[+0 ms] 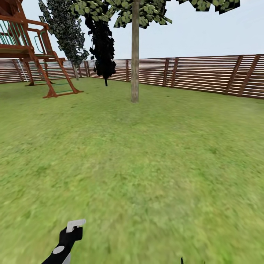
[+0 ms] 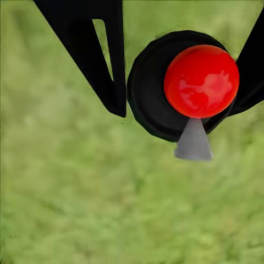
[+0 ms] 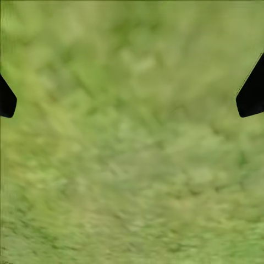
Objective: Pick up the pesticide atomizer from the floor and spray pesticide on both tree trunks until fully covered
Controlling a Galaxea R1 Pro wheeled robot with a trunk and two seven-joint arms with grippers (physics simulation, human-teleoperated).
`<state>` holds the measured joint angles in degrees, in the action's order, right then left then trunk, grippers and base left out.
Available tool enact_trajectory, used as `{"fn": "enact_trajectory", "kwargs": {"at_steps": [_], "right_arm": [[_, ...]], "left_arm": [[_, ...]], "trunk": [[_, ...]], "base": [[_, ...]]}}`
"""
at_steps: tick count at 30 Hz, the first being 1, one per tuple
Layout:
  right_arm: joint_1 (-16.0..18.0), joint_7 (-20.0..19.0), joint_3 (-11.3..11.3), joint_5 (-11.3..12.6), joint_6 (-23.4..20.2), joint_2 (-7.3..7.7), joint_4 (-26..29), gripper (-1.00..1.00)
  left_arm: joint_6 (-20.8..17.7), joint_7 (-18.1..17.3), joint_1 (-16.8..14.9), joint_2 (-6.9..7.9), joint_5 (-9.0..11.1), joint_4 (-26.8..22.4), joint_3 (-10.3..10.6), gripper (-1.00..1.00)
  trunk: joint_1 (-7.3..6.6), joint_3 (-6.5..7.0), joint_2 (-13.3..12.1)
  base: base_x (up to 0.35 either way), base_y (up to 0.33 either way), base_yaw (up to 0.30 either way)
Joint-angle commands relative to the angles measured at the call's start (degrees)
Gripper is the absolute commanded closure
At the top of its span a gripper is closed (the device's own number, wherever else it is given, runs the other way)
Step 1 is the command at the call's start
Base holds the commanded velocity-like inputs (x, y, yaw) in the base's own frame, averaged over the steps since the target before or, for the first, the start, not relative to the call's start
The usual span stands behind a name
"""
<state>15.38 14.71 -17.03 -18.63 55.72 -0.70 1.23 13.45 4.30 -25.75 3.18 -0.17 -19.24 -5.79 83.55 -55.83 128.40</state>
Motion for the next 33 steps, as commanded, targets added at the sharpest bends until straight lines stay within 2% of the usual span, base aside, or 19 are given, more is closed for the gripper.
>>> {"fn": "enact_trajectory", "kwargs": {"at_steps": [1, 33], "right_arm": [[0.0, 0.0, 0.0, 0.0, 0.0, 0.00, 0.0, -1.00], [0.0, 0.0, 0.0, 0.0, -0.1, 0.00, 0.0, -1.00]], "left_arm": [[0.0, 0.0, 0.0, 0.03, 0.0, 0.0, 0.0, 1.00], [0.0, 0.1, 0.0, 0.16, 0.0, -0.1, 0.0, 1.00]], "trunk": [[0.00, 0.00, 0.0], [0.00, 0.00, 0.0]], "base": [[0.337, 0.000, 0.000], [0.337, 0.000, 0.000]]}}
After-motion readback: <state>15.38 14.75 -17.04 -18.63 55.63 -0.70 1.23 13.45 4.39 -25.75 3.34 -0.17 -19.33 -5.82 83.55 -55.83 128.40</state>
